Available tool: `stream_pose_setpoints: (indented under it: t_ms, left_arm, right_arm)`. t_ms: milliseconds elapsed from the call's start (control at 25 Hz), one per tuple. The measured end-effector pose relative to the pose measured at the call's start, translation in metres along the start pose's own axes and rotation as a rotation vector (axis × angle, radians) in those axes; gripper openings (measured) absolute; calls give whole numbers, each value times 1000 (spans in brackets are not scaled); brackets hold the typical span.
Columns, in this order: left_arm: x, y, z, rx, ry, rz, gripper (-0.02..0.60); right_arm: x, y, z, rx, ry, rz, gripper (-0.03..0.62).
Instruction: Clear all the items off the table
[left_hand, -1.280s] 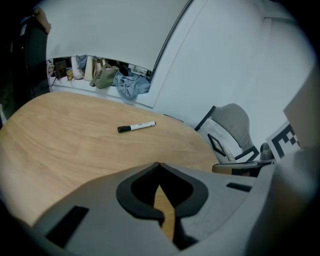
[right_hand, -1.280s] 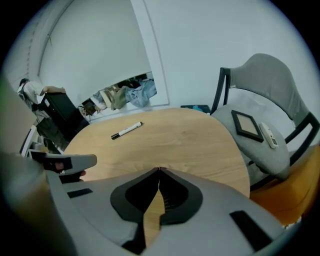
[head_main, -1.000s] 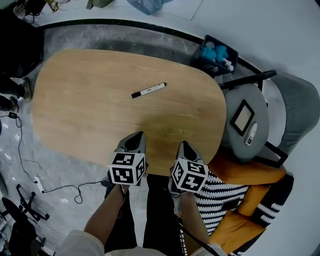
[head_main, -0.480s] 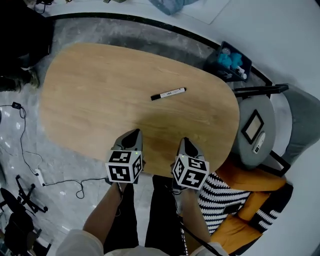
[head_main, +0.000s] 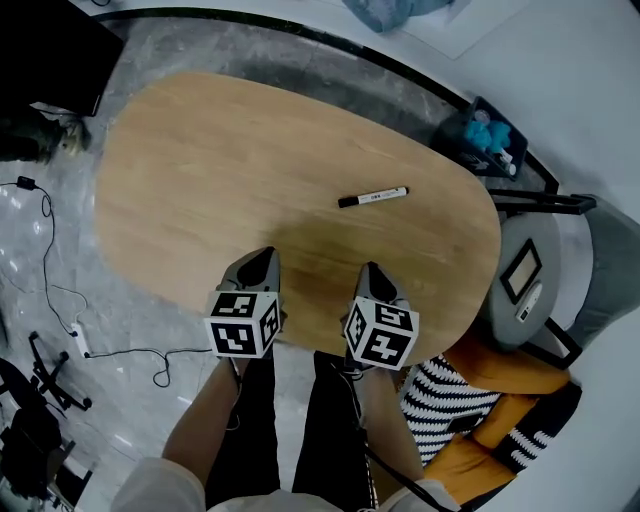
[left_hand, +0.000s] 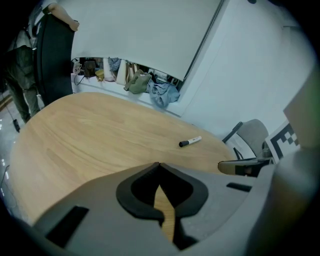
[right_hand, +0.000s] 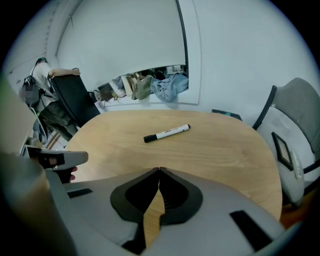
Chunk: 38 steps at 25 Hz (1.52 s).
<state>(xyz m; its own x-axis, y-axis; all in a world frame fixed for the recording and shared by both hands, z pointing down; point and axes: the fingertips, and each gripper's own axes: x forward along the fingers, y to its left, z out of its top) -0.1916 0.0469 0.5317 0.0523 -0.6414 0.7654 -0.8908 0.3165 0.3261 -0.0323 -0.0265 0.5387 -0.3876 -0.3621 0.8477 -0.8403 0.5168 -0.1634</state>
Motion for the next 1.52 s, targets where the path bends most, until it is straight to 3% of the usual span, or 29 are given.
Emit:
stream_pose_setpoints:
  t_ms: [360, 480, 800, 1240, 1360, 1520]
  left_arm:
    - [-5, 23, 2, -17, 10, 14, 2]
    - [-7, 29, 0, -25, 20, 17, 2]
    - [-2, 45, -2, -13, 48, 17, 2]
    - [9, 51, -1, -4, 71, 2, 2]
    - [9, 51, -3, -9, 78, -1, 2]
    - [9, 51, -7, -14, 83, -3, 2]
  right_arm:
    - [21, 9, 27, 69, -29, 1, 37]
    - [29, 9, 43, 109, -48, -6, 124]
    - [62, -1, 76, 205, -64, -59, 206]
    - [94, -19, 85, 336, -32, -116, 254]
    - [99, -21, 87, 336, -17, -132, 254]
    - [103, -22, 89, 257, 13, -168, 252]
